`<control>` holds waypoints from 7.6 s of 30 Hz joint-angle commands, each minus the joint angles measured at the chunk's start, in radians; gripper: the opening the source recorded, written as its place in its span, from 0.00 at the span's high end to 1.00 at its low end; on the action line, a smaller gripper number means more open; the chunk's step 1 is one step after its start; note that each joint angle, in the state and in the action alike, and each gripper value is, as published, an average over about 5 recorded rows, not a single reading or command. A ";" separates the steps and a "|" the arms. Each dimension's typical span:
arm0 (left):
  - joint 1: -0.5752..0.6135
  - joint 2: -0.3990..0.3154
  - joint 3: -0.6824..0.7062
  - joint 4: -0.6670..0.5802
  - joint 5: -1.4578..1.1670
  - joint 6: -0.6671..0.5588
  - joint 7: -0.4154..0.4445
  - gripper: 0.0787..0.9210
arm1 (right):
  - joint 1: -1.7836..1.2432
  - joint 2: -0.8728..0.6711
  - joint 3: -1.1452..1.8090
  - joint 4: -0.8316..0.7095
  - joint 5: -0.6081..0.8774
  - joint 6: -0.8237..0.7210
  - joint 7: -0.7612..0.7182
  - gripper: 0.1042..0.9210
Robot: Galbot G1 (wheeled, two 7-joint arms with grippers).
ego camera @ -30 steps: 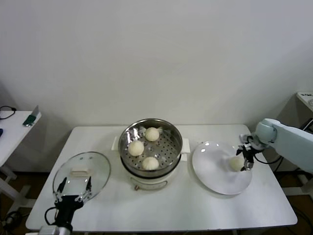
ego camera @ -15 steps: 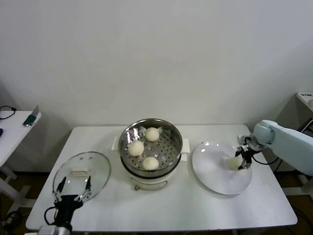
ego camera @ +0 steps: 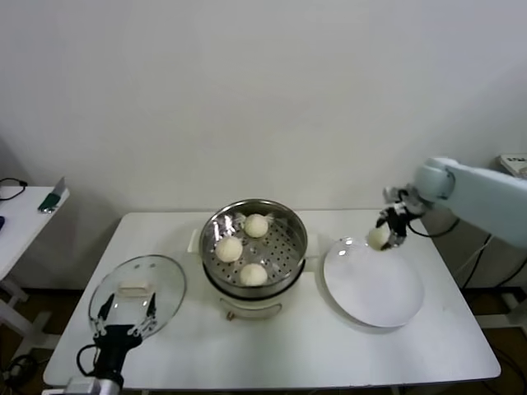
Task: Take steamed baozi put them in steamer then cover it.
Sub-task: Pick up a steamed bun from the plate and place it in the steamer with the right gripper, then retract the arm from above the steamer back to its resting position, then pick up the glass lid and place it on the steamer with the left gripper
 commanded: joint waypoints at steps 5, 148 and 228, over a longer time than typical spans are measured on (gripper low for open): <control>-0.001 0.007 0.007 -0.003 0.001 -0.001 0.002 0.12 | 0.321 0.305 -0.115 0.296 0.465 -0.191 0.120 0.31; -0.457 0.211 0.012 0.756 1.499 -0.143 -0.434 0.12 | -2.198 0.321 2.164 0.410 -0.006 0.643 0.873 0.12; -0.699 0.061 0.829 0.054 1.587 0.653 0.268 0.93 | -2.065 0.317 2.130 0.334 -0.042 0.668 0.927 0.12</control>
